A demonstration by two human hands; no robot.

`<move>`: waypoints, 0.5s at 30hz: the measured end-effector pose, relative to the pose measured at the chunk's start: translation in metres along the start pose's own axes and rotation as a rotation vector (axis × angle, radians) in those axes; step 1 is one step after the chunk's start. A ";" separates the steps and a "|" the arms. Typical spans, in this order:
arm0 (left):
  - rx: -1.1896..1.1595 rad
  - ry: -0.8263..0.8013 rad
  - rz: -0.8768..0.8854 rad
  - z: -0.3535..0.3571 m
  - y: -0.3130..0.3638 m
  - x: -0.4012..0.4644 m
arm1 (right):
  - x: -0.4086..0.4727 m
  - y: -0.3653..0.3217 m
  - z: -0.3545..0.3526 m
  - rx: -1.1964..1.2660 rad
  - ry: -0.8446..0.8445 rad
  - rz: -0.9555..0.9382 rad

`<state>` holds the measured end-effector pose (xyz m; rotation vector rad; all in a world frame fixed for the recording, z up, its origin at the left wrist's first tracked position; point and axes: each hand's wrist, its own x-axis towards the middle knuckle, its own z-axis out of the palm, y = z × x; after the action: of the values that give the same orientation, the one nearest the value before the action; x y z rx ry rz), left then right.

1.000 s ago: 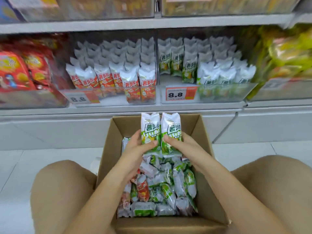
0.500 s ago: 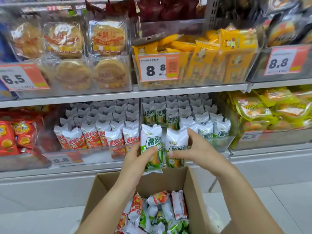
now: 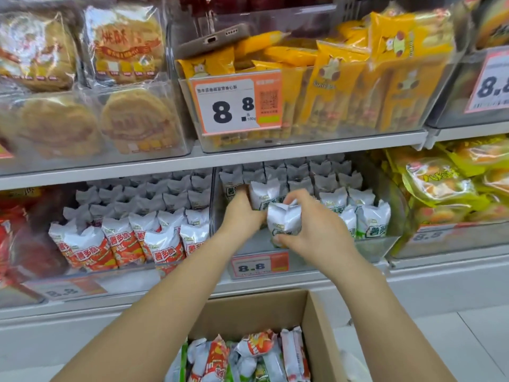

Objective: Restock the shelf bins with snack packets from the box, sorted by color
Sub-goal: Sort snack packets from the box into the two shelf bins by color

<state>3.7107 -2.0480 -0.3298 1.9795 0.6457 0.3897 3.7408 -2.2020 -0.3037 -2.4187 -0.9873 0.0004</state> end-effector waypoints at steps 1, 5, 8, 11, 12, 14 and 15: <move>-0.012 -0.041 -0.023 0.003 -0.002 0.006 | 0.001 0.002 -0.001 -0.031 0.006 -0.008; -0.081 -0.186 -0.127 0.013 -0.009 0.012 | 0.003 0.012 0.002 -0.122 -0.057 -0.004; -0.273 -0.269 -0.281 0.021 -0.015 0.008 | 0.003 0.020 0.016 -0.138 -0.066 -0.005; -0.440 -0.231 -0.410 0.024 -0.022 0.013 | 0.004 0.028 0.022 -0.133 -0.018 0.004; -0.458 -0.228 -0.426 0.023 -0.020 0.013 | 0.005 0.030 0.023 -0.134 -0.011 -0.001; -0.420 -0.236 -0.448 0.023 -0.017 0.011 | 0.004 0.029 0.025 -0.163 0.005 -0.013; -0.358 -0.243 -0.444 0.024 -0.016 0.011 | 0.004 0.030 0.027 -0.171 0.025 -0.022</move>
<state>3.7274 -2.0525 -0.3551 1.4628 0.7742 -0.0103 3.7582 -2.2042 -0.3401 -2.5555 -1.0404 -0.1270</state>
